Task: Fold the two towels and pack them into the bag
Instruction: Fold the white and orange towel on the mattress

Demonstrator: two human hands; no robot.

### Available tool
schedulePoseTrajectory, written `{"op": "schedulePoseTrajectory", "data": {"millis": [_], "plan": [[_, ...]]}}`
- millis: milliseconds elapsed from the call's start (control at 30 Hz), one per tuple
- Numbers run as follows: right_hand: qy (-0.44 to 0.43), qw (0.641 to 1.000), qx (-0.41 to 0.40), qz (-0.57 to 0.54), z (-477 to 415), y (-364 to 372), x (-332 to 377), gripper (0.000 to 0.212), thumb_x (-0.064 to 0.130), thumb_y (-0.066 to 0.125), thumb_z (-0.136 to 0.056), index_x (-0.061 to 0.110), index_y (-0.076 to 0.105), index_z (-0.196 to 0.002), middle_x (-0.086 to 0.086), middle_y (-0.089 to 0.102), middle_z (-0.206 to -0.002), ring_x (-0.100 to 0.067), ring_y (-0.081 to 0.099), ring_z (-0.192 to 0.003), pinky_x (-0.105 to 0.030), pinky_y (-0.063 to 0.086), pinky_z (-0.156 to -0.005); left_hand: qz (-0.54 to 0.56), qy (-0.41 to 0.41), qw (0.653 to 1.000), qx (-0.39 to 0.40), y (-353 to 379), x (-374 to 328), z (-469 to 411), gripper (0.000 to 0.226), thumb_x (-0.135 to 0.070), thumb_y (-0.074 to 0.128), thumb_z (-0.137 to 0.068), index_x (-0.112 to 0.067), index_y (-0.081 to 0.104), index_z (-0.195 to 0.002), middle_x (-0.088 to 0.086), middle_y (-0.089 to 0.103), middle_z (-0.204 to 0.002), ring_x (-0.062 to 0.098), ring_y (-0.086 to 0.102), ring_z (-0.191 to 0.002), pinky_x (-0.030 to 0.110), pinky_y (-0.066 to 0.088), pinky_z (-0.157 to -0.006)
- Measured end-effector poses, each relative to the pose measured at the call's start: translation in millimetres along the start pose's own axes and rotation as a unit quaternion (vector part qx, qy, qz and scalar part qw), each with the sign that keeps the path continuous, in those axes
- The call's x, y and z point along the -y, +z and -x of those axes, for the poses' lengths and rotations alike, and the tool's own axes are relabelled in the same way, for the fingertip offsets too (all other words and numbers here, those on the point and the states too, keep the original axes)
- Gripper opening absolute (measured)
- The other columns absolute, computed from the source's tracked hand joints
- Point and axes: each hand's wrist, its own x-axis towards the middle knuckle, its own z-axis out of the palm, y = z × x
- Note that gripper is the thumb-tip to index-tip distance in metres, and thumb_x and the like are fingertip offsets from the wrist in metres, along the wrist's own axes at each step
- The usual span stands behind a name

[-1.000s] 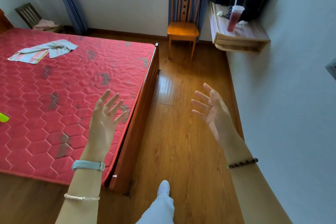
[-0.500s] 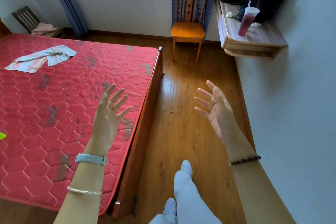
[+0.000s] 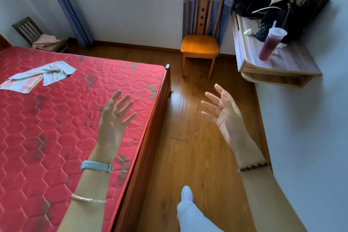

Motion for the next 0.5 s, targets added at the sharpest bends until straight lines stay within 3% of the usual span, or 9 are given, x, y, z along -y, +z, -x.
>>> {"op": "schedulePoseTrajectory", "data": {"millis": [500], "plan": [[0.033, 0.999, 0.000, -0.015, -177.3, -37.9, 7.6, 0.054, 0.055, 0.046, -0.090, 0.036, 0.046, -0.141, 0.004, 0.060, -0.136, -0.022, 0.062, -0.120, -0.052, 0.049, -0.103, 0.019, 0.000, 1.000, -0.013, 64.8, 18.9, -169.5, 0.055, -0.040, 0.044, -0.097, -0.022, 0.043, -0.148, 0.007, 0.055, -0.146, 0.024, 0.055, -0.132, 0.046, 0.049, -0.104]]}}
